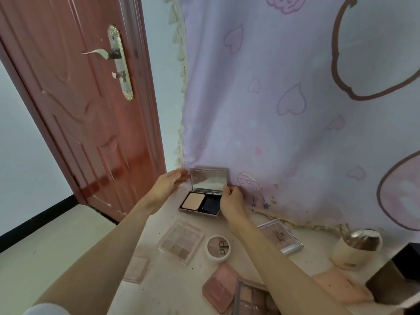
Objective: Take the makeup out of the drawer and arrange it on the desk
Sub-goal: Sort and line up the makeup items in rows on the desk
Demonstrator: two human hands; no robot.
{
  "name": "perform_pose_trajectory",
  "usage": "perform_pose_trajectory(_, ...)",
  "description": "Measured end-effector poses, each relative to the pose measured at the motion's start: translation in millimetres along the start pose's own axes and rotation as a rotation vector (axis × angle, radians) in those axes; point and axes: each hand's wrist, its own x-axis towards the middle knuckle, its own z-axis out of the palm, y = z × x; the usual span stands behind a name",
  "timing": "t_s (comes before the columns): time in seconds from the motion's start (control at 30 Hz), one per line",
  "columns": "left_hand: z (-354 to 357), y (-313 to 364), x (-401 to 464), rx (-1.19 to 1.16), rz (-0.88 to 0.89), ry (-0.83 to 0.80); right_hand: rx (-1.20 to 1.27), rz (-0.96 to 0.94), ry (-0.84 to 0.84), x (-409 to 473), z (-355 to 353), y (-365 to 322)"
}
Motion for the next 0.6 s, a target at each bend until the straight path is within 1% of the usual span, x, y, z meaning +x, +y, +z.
perform_pose_trajectory(0.1,-3,-2,-4,0.094,0.035,-0.04,-0.071,-0.052,0.036,3,7,1)
perform_pose_trajectory(0.2,-5,-3,-8,0.208,0.076,-0.078,-0.211,-0.127,0.105,5,9,-2)
perform_pose_trajectory(0.27,-6,-2,-8,0.252,0.09,-0.097,-0.265,-0.129,0.094,6,9,-4)
perform_pose_trajectory(0.4,-8,-3,-2,0.265,0.042,-0.053,-0.225,-0.111,0.026,7,11,-5)
perform_pose_trajectory(0.5,-8,-6,1,0.249,0.035,-0.019,-0.228,-0.127,0.029,6,14,-5)
perform_pose_trajectory(0.6,-7,-8,3,0.23,0.04,0.013,-0.258,-0.081,0.057,10,15,-2)
